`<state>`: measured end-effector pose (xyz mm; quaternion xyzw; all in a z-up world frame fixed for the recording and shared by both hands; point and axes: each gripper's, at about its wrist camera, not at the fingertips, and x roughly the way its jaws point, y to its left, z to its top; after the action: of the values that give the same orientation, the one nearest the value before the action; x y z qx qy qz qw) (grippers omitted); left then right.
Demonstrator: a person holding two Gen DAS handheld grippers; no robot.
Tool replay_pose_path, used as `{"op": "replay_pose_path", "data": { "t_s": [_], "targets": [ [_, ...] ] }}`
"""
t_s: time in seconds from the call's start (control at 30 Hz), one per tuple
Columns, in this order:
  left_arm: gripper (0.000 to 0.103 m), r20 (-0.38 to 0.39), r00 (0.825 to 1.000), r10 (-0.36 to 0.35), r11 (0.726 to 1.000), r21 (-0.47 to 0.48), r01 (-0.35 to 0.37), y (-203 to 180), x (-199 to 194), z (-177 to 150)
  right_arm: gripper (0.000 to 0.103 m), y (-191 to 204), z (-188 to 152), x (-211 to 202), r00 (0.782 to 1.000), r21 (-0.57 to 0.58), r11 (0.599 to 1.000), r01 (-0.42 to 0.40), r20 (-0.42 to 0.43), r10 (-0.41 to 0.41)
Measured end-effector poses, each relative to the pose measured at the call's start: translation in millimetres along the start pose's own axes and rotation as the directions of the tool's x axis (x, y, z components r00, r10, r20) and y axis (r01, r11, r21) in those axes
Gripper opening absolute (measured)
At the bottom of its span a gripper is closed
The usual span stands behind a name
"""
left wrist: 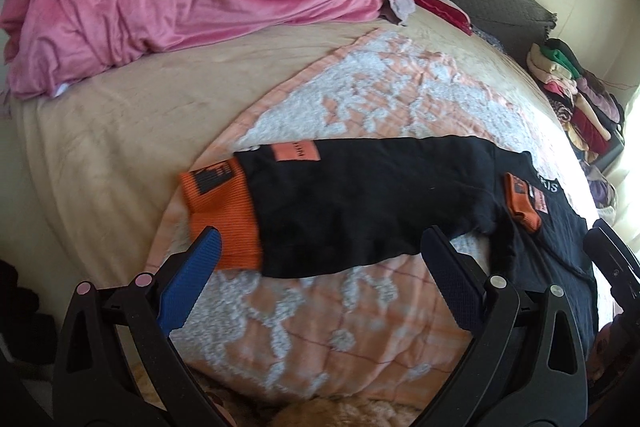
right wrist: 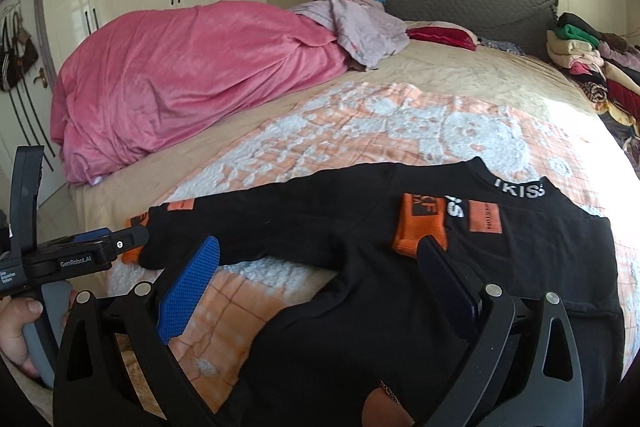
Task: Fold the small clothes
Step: 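Move the left tool to the orange cuff of the other sleeve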
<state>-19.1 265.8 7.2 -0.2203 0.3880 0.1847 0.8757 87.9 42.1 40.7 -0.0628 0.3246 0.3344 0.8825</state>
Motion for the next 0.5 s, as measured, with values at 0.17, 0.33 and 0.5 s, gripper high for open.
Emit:
{"op": "replay_pose_path", "data": {
  "t_s": [0.17, 0.33, 0.5],
  "targets": [
    [0.093, -0.014, 1.000, 0.012, 0.998, -0.068, -0.013, 29, 6, -7, 0.098, 17, -2, 11, 0.999, -0.027, 0.999, -0.024, -0.025, 0.024],
    [0.093, -0.044, 0.999, -0.019, 0.988, -0.153, 0.012, 55, 18, -15, 0.098, 30, -6, 21, 0.998, -0.040, 0.998, -0.040, -0.045, 0.038],
    [0.084, -0.039, 0.996, -0.083, 0.962, -0.262, 0.070, 75, 32, -19, 0.098, 33, -10, 28, 0.997, -0.017, 0.998, -0.056, -0.059, 0.055]
  ]
}}
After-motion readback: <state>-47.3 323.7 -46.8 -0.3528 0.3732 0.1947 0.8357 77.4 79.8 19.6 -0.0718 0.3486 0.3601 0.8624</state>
